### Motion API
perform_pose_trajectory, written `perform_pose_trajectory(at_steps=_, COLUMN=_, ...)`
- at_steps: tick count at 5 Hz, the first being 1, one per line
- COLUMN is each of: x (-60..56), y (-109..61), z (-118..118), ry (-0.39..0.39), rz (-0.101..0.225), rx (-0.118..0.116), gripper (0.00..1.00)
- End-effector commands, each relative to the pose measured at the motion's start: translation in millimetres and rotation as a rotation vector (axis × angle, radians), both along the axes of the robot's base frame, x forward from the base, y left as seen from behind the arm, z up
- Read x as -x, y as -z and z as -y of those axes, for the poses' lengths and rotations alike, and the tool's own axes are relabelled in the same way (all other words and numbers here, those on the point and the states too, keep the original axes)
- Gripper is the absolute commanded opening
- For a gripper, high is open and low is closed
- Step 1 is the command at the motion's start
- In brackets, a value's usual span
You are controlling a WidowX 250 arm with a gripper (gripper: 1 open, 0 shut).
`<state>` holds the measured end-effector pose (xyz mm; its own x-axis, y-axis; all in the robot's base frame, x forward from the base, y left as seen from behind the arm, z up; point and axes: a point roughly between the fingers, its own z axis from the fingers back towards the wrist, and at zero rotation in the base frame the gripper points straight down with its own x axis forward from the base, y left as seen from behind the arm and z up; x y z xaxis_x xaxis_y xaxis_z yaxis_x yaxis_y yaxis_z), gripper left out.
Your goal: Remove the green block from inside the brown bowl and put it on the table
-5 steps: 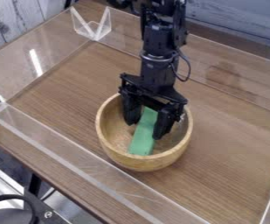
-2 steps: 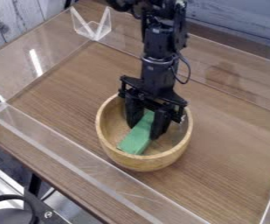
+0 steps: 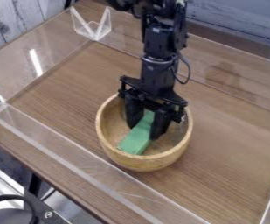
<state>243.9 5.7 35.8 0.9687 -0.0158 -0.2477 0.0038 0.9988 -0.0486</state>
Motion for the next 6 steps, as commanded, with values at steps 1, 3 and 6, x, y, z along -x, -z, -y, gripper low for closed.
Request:
perform_pose_trajectory(at_steps=1, x=-15.1, y=-21.9, z=1, ry=0.000, rz=0.084, rx=-0.001, gripper=0.00)
perform_pose_trajectory(at_steps=3, x=-16.6, y=-31.0, z=2, ry=-0.005, rz=0.095, rx=0.000, gripper=0.00)
perform_pose_trajectory(at_steps=6, x=-25.9, y=-55.5, z=10, ry=-0.006, rz=0.144, rx=0.010, gripper=0.00)
